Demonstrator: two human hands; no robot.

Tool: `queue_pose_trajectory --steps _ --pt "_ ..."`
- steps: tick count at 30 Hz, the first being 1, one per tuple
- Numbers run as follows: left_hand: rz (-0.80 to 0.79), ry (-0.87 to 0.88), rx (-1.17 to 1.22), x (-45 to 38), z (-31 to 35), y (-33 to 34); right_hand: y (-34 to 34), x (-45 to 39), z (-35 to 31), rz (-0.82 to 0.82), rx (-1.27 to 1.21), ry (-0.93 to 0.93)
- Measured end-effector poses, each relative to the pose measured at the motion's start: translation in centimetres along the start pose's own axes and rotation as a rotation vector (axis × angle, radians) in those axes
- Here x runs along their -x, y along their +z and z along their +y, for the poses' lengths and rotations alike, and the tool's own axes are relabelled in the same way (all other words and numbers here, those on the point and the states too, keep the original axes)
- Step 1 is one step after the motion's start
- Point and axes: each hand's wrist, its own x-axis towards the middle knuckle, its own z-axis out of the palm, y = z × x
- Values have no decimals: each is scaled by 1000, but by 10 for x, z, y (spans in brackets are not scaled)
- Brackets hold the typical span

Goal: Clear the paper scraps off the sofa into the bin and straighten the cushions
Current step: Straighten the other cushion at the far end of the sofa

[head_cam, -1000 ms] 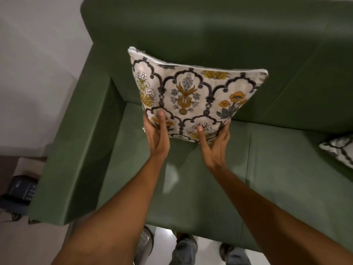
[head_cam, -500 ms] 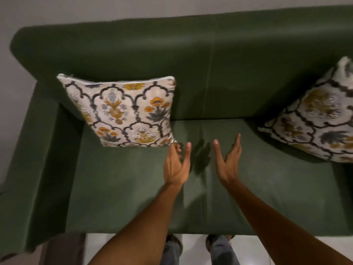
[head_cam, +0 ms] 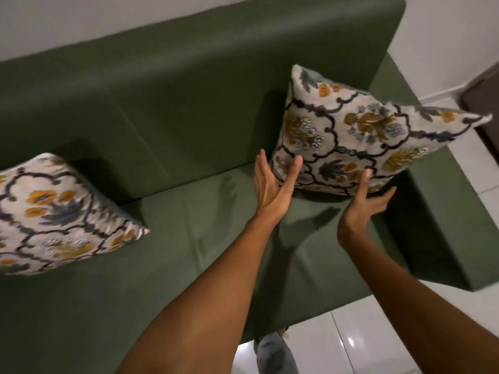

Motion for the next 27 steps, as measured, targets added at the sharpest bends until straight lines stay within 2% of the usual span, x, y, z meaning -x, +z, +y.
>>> queue_pose_trajectory --steps 3,5,8,11,15,19,22,24,27 --pt "39 -112 136 -23 17 28 -11 -39 -4 -45 -39 6" --pt "45 -165 211 -39 24 38 -12 -57 -4 -137 -74 22" --pt "7 -146 189 -55 27 51 -8 -72 -1 -242 -57 -7" --pt "37 -104 167 -54 21 58 0 -72 2 -299 -90 9" --pt "125 -87 138 -41 8 48 24 -60 -4 -355 -140 39" --pt "299 -72 157 -17 -17 17 50 -37 -4 -508 -75 9" --pt "335 -61 164 -8 -31 -8 63 -21 -2 -590 -7 6" --pt "309 -59 132 -5 -34 -21 69 -12 -4 -582 26 27" --pt "270 -75 53 7 -32 -33 72 -2 -13 -455 59 44"
